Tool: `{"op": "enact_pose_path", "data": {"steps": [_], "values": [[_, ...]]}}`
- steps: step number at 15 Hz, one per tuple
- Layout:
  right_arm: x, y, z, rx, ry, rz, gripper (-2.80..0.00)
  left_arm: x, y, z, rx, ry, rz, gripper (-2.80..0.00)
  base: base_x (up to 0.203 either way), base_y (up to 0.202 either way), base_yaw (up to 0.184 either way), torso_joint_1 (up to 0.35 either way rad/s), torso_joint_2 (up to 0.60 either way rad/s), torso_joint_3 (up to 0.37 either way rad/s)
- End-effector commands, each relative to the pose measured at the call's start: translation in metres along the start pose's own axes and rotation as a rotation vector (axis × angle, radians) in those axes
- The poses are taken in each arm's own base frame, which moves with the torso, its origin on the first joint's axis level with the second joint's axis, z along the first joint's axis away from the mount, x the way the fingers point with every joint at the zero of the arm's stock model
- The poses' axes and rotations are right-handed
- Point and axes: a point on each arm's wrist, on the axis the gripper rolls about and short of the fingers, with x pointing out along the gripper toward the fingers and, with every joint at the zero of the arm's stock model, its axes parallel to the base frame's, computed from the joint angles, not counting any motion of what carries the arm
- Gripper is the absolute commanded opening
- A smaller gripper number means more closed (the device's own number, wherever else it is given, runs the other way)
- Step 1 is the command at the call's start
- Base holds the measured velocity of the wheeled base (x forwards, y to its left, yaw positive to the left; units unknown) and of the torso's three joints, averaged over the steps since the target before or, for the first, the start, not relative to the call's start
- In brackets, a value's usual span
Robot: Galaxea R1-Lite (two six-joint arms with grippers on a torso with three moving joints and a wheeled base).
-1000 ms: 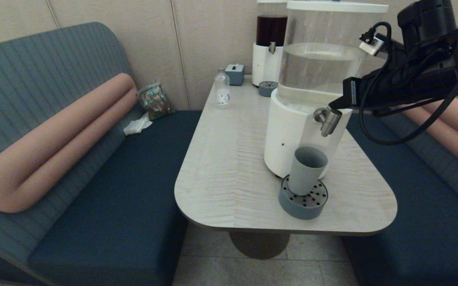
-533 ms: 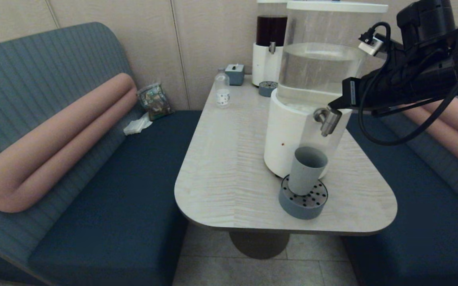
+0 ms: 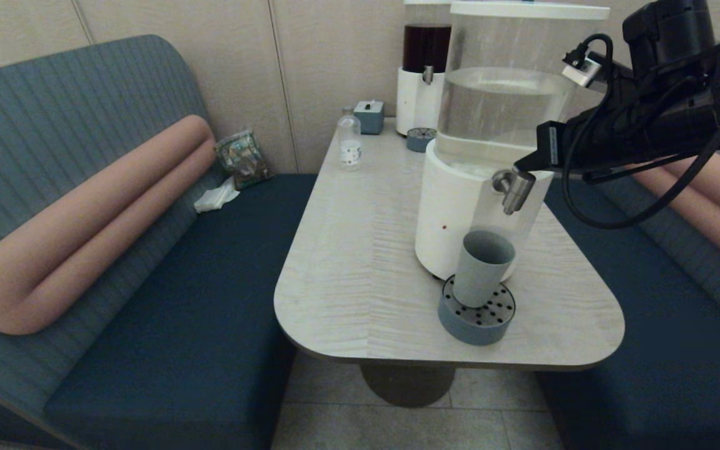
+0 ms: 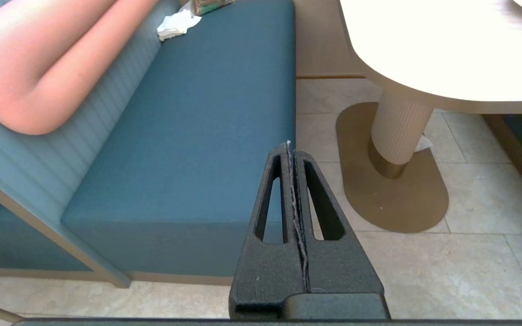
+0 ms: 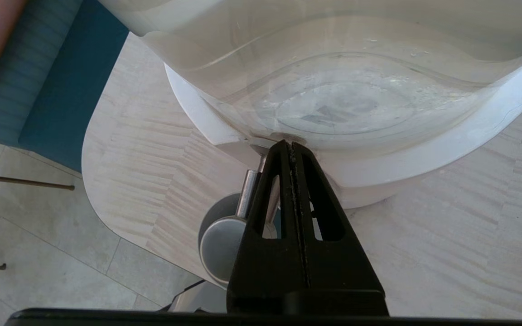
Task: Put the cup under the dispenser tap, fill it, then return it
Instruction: Turn on the faucet
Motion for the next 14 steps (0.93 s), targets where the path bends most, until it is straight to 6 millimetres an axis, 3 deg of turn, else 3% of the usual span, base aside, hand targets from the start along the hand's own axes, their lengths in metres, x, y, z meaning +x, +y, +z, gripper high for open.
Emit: {"op": "enact_pose_path", "data": {"steps": [1, 14], "values": [[0.000, 0.000, 0.001, 0.000, -0.007, 0.004, -2.80, 0.000, 0.000, 0.000, 0.000, 0.003, 0.001, -2.80, 0.000, 0.000, 0.000, 0.000, 0.00, 0.000], [0.011, 0.001, -0.003, -0.002, 0.014, 0.010, -2.80, 0.000, 0.000, 0.000, 0.000, 0.003, 0.000, -2.80, 0.000, 0.000, 0.000, 0.000, 0.00, 0.000]]}}
